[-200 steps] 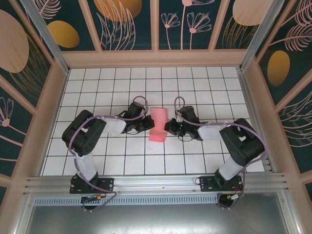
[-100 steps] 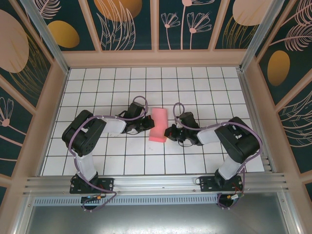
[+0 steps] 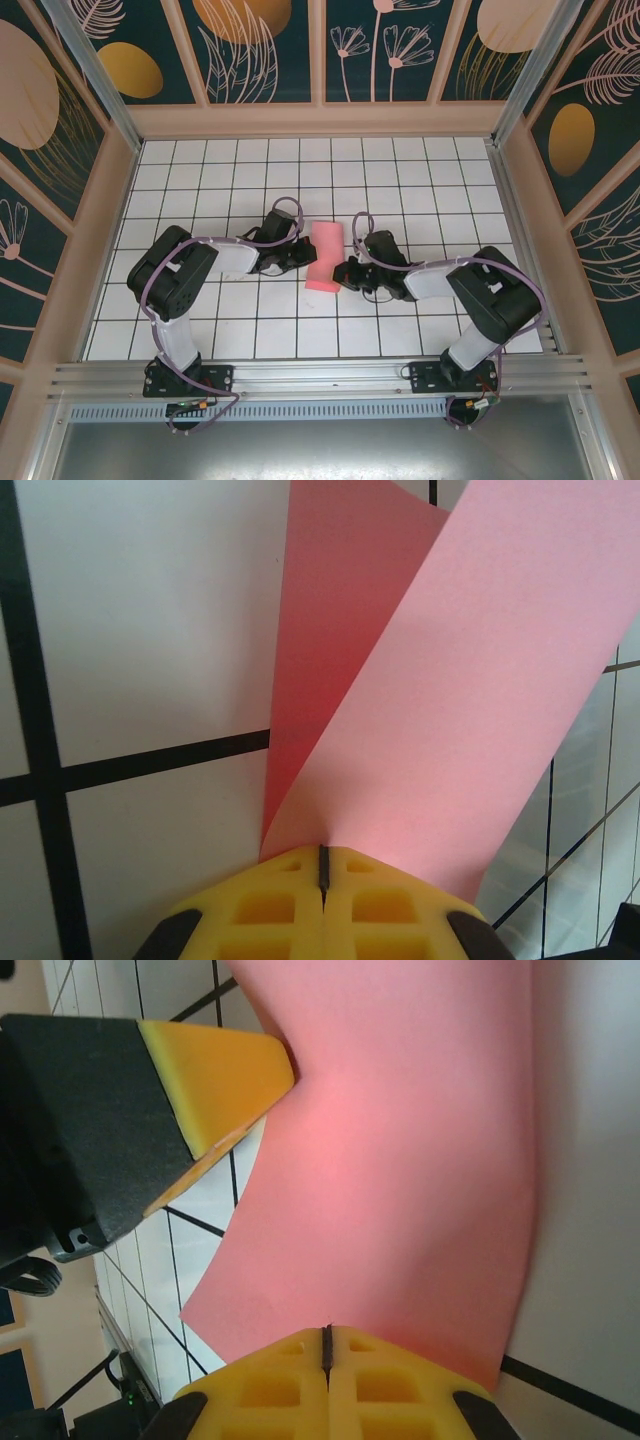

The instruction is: Fold a paper plane with a square sheet of paper (pick it up from the middle)

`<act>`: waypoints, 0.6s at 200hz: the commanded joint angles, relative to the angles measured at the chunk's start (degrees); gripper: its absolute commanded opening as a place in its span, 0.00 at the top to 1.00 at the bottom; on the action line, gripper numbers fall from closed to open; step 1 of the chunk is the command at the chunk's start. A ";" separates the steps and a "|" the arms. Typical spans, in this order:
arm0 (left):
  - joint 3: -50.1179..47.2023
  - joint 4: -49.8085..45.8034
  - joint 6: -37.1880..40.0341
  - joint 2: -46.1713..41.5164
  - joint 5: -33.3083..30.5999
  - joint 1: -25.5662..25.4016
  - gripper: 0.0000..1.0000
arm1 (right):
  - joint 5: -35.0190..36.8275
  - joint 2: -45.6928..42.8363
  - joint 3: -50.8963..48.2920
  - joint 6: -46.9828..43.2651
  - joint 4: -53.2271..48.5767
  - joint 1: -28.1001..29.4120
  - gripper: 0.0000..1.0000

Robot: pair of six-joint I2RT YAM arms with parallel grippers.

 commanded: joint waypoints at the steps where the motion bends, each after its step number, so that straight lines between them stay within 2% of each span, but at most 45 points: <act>1: -1.95 -5.41 0.77 1.10 -1.17 -0.28 1.00 | 0.20 2.14 -2.27 0.61 1.32 0.38 0.97; 25: -1.65 -5.70 0.98 1.12 -1.08 -0.29 1.00 | 0.96 3.84 -3.96 0.74 1.40 0.78 0.97; 44: -1.86 -5.75 1.09 0.71 -1.42 -0.26 1.00 | 6.45 4.02 -3.92 0.61 -3.47 1.62 0.97; 95: -1.93 -6.01 1.19 0.42 -1.34 -0.32 1.00 | 1.47 -0.55 -0.82 -0.03 -1.95 3.43 0.96; 120: -1.93 -5.87 1.18 0.36 -1.26 -0.32 1.00 | 4.65 -0.39 0.36 -0.39 -5.10 4.19 0.96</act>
